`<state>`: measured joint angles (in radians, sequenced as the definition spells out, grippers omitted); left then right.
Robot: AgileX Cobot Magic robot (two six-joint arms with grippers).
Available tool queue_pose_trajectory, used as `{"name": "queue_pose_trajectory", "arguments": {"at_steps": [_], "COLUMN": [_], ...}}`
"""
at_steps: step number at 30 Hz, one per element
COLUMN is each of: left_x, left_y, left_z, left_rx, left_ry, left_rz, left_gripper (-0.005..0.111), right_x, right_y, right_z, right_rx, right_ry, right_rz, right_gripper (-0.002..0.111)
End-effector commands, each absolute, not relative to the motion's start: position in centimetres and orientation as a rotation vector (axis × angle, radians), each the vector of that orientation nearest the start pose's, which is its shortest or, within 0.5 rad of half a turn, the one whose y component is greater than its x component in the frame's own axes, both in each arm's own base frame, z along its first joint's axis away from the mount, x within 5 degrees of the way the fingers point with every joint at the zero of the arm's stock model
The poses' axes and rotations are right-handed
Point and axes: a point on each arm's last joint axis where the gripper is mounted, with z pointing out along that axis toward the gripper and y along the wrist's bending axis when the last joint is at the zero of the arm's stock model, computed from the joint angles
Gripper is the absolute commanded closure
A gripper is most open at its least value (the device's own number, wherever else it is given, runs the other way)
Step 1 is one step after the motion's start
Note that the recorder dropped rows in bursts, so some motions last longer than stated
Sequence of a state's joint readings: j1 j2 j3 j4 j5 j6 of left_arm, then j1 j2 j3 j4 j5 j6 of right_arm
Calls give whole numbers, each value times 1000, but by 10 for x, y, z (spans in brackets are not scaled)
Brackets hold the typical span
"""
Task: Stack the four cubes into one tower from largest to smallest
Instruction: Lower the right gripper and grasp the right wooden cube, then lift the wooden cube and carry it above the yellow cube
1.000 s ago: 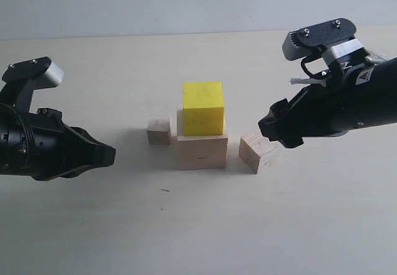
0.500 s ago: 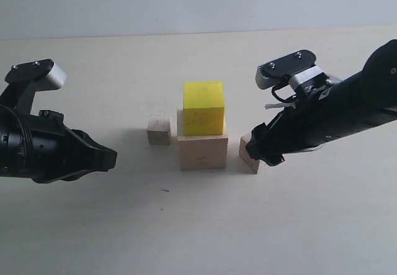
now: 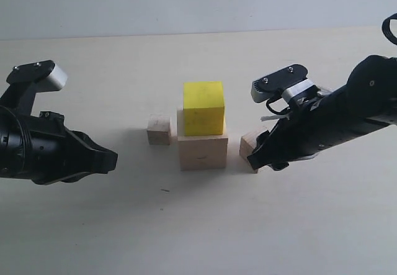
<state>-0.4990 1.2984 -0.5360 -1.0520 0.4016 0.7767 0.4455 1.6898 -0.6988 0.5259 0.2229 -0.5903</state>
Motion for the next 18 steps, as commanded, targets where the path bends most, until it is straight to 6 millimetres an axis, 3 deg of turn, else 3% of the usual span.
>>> {"name": "queue_pose_trajectory", "arguments": {"at_steps": [1,6,12,15,18], "left_x": [182,181,181,181,181], "left_y": [-135,-135,-135,-135,-135], "left_z": [201,201,201,201,201], "left_rx": [500,503,503,503,503], "left_ry": [2473,2475,2475,2475,2475], "left_rz": [-738,-742,-742,-742,-742], "left_gripper": [107,107,107,107,107], "right_x": [257,255,248,241,232], "right_y": [132,132,131,129,124], "right_z": [137,139,167,191,217], "right_rx": [-718,-697,-591,-417,-351], "right_ry": [2557,2576,2549,2533,2483], "right_rz": [251,273,342,421,447], "right_gripper": [75,108,108,108,108]}}
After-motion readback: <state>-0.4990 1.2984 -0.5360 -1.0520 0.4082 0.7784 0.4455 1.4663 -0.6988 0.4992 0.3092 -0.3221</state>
